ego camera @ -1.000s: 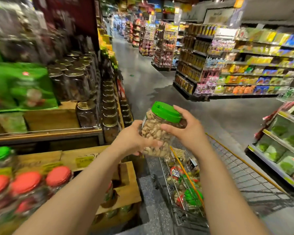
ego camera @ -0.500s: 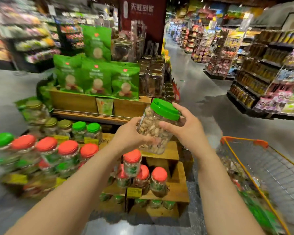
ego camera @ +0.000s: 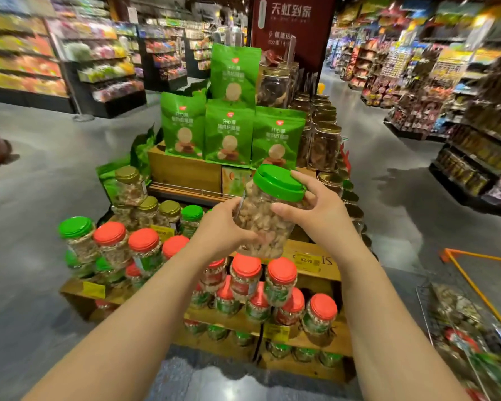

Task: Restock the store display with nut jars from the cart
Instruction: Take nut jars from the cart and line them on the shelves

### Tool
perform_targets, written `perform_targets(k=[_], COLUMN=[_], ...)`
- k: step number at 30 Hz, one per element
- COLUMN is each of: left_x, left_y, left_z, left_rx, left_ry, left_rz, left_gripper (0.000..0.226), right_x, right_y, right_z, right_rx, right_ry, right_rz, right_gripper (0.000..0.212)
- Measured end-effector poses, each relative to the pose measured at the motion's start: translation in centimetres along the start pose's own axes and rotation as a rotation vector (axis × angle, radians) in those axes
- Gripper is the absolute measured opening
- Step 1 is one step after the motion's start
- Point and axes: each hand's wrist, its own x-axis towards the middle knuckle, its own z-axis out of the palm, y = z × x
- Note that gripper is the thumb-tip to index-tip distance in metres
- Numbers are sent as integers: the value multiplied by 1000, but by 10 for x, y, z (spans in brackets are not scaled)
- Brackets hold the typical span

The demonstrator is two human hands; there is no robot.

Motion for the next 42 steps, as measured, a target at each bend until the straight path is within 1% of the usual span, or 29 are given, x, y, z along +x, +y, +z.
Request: perform_targets(k=[4, 6, 10, 12, 14, 17, 19, 20, 21, 24, 26, 29, 31, 38, 40, 41, 42], left_x=[20, 35, 75, 97, 122, 157, 179, 191, 201, 226, 240, 257, 270, 311, 321, 325, 328], left_y=[-9, -15, -25, -28, -28, -28, -29, -30, -32, -40, -45, -53, -60, -101, -110, -114, -116], left_z=[-6, -8, -13, -16, -17, -18, -16, -15, -13, -7, -2, 3, 9, 32, 38, 40, 43], left_rx=[-23, -32, -12, -23, -34, -52, -75, -80, -82, -97, -100, -84, -82, -142, -151, -156, -166], left_ry=[5, 17, 41, 52, 54, 62, 71, 71, 68, 65, 47, 1, -24, -103, -119, -122, -123], left_rz=[-2, -6, -28, -42, -55, -82, -97, -103, -108, -136, -157, -174, -163, -166, -162, -161, -155], left_gripper=[56, 62, 101, 110, 114, 113, 114, 115, 116, 118, 120, 118, 114, 113, 103, 96, 89], right_x=[29, 48, 94, 118, 143, 174, 196, 207, 217, 241, 255, 274, 285, 303, 307, 308, 309], right_y=[7, 15, 32, 39, 46, 53, 58, 60, 62, 74, 85, 102, 110, 142, 153, 157, 163], right_z=[11, 16, 25, 29, 29, 28, 27, 28, 29, 35, 36, 36, 42, 72, 81, 86, 90], right_rx=[10, 24, 48, 38, 84, 257, 299, 300, 277, 219, 254, 260, 273, 331, 341, 340, 328], right_ry=[-21, -26, -41, -43, -17, 8, 37, 62, 88, 70, 38, -2, -6, 11, 0, -11, -27], right_rz=[-3, 0, 1, 9, 48, 194, 264, 274, 267, 279, 345, 473, 525, 607, 614, 610, 598], right_gripper=[92, 93, 95, 92, 83, 64, 50, 41, 38, 45, 43, 53, 50, 55, 51, 43, 31])
